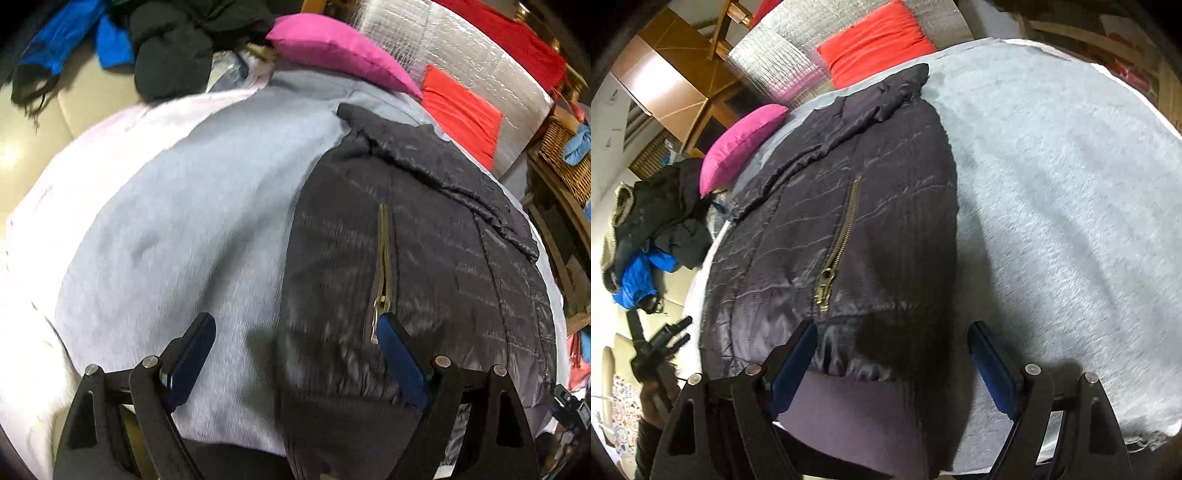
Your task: Fold large clothes
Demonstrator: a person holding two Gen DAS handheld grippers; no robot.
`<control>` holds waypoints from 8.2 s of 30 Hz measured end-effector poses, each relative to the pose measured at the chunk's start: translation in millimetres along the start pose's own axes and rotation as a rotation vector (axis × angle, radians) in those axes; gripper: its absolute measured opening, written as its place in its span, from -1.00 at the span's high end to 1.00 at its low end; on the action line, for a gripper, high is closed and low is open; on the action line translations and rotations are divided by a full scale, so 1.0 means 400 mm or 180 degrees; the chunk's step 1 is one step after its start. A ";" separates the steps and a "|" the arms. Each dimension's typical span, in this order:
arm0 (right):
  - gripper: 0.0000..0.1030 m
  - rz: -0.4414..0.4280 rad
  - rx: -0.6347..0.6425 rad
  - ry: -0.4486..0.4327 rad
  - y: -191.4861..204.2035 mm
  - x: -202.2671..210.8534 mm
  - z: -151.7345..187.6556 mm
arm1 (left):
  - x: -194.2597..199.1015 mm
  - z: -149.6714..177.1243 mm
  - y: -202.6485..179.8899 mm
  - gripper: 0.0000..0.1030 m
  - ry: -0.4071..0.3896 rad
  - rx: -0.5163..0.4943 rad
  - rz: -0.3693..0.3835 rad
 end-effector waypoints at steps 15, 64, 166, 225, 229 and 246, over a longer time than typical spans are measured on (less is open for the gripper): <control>-0.67 -0.0124 0.0005 0.0052 0.027 -0.003 0.029 | -0.016 0.073 -0.042 -0.73 0.0134 -0.0246 -0.0184; -0.37 -0.0038 -0.0009 0.0091 0.019 0.004 0.070 | -0.021 0.144 -0.039 -0.73 0.0274 -0.0032 -0.0001; 0.80 -0.1172 -0.0316 -0.0228 0.067 0.272 -0.052 | 0.246 -0.093 -0.127 0.85 -0.0410 0.0274 0.1263; 0.81 -0.1042 -0.0255 -0.0898 0.216 -0.053 -0.927 | -0.111 -0.815 -0.408 0.85 -0.0947 -0.0144 0.0988; 0.81 -0.0921 -0.0301 -0.0795 0.206 -0.146 -0.988 | -0.200 -0.854 -0.415 0.85 -0.0819 -0.0126 0.0906; 0.82 -0.0435 -0.0458 -0.0326 0.120 -0.453 -1.076 | -0.529 -0.896 -0.405 0.84 -0.0316 -0.0192 0.0413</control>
Point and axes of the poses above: each gripper's, at about its wrist camera, not at the fingertips, and x roughly against the way its jaws point, y to its left, z to its underside, the point moved 10 cm from there along -x, roughly the way its jaws point, and after that the axes turned 6 degrees about z, right-handed, at the moved point
